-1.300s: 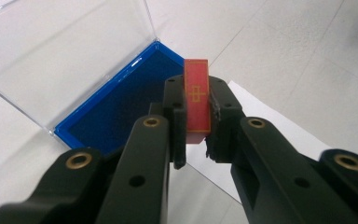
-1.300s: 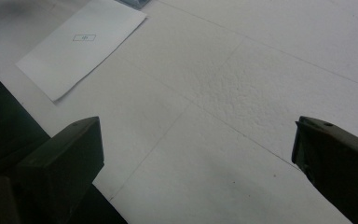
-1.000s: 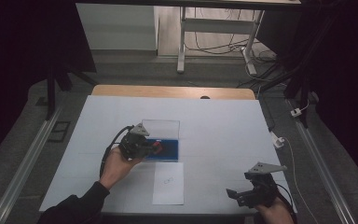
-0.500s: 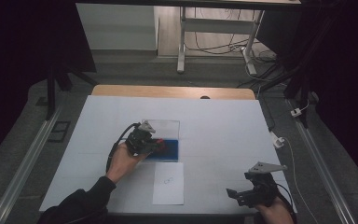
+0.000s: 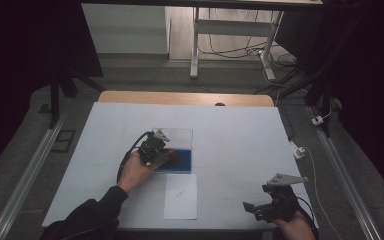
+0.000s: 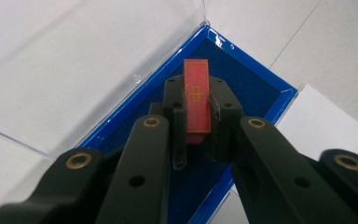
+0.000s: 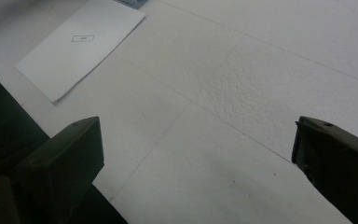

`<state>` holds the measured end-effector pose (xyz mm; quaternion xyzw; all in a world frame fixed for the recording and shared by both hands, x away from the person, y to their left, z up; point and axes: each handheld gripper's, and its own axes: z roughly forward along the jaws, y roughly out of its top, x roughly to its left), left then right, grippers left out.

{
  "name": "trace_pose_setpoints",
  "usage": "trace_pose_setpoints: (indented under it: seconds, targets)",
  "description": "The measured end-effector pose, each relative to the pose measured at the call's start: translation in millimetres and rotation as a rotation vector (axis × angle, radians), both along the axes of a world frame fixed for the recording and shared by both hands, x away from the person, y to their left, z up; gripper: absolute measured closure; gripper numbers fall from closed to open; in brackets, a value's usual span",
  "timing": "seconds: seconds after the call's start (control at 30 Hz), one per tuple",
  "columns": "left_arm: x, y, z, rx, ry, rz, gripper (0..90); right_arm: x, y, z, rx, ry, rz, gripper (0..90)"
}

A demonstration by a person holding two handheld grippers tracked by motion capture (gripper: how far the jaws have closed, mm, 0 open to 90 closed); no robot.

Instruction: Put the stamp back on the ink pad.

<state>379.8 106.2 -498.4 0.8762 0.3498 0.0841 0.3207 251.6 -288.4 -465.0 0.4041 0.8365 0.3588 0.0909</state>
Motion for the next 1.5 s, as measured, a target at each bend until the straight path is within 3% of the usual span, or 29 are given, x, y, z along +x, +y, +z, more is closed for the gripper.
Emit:
trace_pose_setpoints:
  seconds: [0.37, 0.8, 1.03, 1.5]
  targets:
    - [0.3, -1.5, -1.8, 0.012, 0.0, -0.006, 77.9, -0.5, 0.0, 0.4, -0.005, -0.003, 0.0, 2.4]
    - [-1.9, 1.6, 4.2, -0.015, -0.026, 0.005, 52.1, -1.0, 0.1, 0.7, -0.005, -0.008, 0.0, 2.4]
    - [-4.8, 4.1, 8.1, -0.051, -0.026, 0.002, 34.5, -1.5, 0.1, 0.8, -0.003, -0.01, 0.0, 2.4]
    - [-14.4, 11.2, 21.8, -0.095, -0.023, 0.014, 13.8, -2.0, 0.1, 0.9, -0.002, -0.015, 0.003, 2.4]
